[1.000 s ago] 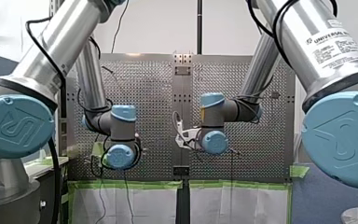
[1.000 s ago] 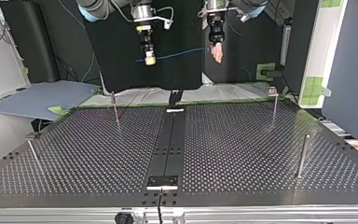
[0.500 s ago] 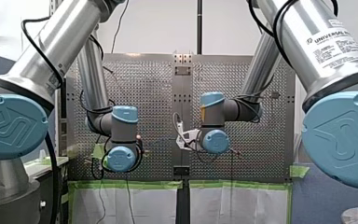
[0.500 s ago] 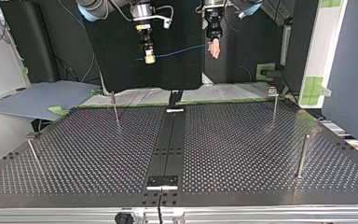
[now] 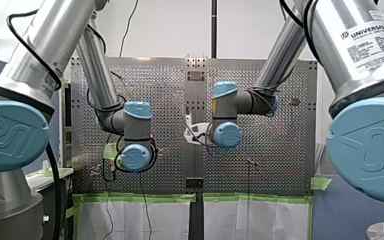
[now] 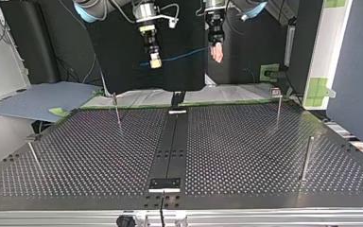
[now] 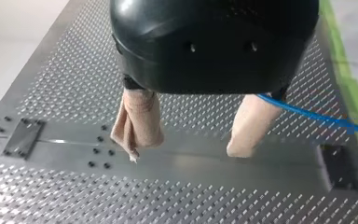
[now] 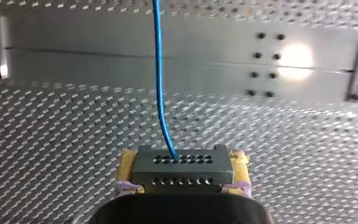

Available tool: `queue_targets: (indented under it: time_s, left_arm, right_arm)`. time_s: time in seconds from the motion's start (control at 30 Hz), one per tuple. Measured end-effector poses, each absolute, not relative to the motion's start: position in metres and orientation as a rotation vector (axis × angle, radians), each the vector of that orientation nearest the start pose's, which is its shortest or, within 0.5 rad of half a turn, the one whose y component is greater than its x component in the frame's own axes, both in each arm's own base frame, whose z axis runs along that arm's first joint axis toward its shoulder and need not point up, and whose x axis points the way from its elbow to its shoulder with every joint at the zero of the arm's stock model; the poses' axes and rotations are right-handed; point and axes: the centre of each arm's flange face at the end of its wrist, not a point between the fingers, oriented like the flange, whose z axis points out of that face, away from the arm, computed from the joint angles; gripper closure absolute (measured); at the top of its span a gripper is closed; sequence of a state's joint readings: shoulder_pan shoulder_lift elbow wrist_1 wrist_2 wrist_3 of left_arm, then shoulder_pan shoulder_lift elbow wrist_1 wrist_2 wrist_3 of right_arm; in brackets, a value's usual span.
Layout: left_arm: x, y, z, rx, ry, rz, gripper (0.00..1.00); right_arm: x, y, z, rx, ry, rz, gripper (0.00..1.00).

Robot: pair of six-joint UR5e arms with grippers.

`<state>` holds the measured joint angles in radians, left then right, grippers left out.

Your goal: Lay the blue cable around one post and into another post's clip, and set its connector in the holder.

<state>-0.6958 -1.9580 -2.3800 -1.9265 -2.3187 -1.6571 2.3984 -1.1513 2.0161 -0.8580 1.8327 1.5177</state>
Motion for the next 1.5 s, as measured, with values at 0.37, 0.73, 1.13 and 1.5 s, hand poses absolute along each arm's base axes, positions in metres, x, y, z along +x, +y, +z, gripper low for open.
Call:
queue_targets:
  time_s: [0.37,0.73,1.13,1.5]
  left_arm:
    - [0.289,-0.299,0.158,-0.287,1.460,0.015,0.00]
    - [0.330,-0.297,0.240,-0.430,1.349,-0.019,0.00]
    - [0.371,-0.271,0.322,-0.495,1.235,-0.098,0.00]
    - [0.384,-0.231,0.381,-0.494,1.178,-0.117,0.00]
  right_arm:
    - [0.480,-0.289,0.252,1.528,-0.785,1.675,1.00]
    - [0.487,-0.291,0.350,1.434,-0.732,1.768,1.00]
    - [0.497,-0.298,0.397,1.386,-0.703,1.812,1.00]
    - [0.528,-0.309,0.379,1.453,-0.676,1.794,1.00]
